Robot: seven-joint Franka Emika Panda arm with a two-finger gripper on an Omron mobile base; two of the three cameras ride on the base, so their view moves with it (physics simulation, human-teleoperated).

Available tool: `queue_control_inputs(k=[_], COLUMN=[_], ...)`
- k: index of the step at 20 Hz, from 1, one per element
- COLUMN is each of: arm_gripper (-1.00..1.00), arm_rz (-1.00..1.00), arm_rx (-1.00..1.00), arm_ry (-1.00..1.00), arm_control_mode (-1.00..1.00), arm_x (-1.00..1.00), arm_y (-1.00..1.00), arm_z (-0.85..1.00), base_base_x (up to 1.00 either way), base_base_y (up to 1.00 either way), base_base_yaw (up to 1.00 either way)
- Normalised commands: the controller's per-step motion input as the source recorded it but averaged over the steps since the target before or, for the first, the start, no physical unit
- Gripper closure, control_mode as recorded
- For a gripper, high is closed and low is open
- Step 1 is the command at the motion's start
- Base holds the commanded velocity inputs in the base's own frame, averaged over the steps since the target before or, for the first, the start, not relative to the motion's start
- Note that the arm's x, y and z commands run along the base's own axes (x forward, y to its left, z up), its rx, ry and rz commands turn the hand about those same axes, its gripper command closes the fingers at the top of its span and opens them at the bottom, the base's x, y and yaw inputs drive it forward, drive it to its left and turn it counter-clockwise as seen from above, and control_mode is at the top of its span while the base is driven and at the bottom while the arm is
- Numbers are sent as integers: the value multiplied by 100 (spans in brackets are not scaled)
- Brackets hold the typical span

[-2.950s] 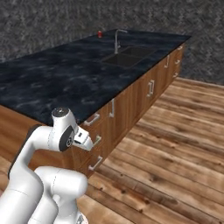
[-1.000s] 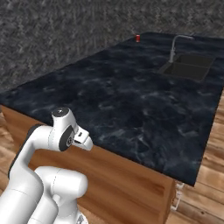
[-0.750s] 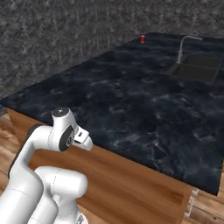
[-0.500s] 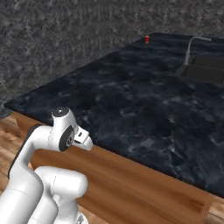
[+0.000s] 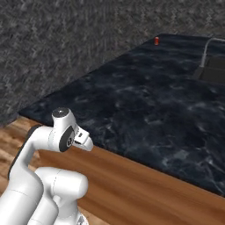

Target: Four empty soda cans are scattered around the kitchen. Gather all the cans and cluster them next to the stove for recycling.

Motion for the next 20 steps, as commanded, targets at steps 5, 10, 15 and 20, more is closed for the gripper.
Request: queue_control_inputs(k=[5,10,15,20], arm_gripper=[-100,-100,-100,-100], arm_rz=[0,0,0,0], arm_rx=[0,0,0,0], arm_ry=[0,0,0,0], arm_control_mode=[100,100,100,100], arm_x=[0,0,0,0], arm_y=[0,0,0,0], arm_z=[0,0,0,0], base_base_x=[3,5,6,4], base_base_y=[72,71,72,73], base_base_yaw=[-4,-6,-6,-4])
